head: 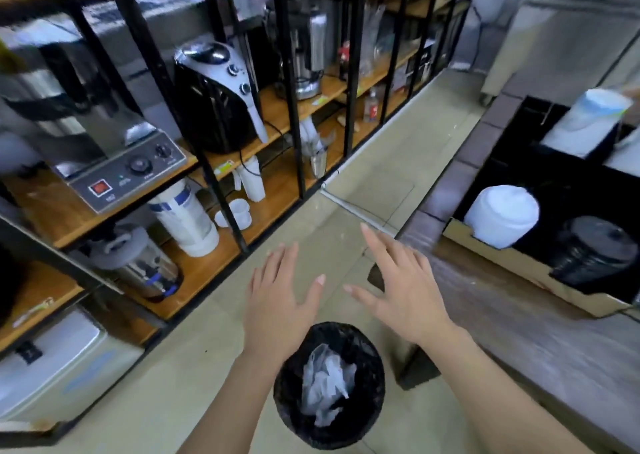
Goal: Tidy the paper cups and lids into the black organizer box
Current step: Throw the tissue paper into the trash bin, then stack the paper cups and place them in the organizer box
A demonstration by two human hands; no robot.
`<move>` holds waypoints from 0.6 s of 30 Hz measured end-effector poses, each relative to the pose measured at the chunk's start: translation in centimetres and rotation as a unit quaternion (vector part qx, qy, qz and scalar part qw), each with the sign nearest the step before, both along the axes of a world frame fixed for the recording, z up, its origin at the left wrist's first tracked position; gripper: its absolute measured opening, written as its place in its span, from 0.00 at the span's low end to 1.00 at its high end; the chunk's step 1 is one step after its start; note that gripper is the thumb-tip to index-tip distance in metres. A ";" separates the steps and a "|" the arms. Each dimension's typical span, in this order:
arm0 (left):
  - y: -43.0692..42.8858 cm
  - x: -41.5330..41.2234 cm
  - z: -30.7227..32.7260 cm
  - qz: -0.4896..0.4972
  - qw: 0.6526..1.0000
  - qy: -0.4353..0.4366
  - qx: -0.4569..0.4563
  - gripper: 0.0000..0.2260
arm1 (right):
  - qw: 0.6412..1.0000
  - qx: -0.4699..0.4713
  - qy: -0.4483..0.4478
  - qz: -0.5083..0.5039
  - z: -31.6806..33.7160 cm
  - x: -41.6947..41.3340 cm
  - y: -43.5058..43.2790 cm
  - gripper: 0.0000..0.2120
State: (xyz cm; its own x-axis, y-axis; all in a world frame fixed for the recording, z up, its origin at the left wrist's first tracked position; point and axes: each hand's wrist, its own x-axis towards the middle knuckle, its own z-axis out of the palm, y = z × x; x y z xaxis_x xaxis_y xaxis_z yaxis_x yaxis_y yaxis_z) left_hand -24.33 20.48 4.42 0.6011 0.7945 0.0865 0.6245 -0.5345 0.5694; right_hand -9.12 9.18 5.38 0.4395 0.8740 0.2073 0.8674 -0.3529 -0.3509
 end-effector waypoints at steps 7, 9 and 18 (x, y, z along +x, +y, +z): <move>-2.4 7.1 5.8 -0.103 0.994 -0.028 0.036 0.31 | 0.990 0.045 -0.025 -0.133 6.4 4.3 -6.0 0.40; -3.9 9.8 7.1 -0.140 0.989 -0.043 0.037 0.31 | 0.984 0.049 -0.042 -0.168 7.7 6.1 -8.4 0.39; -14.6 23.8 10.7 -0.298 0.950 -0.090 0.019 0.29 | 0.934 0.101 -0.069 -0.335 12.2 15.6 -22.0 0.39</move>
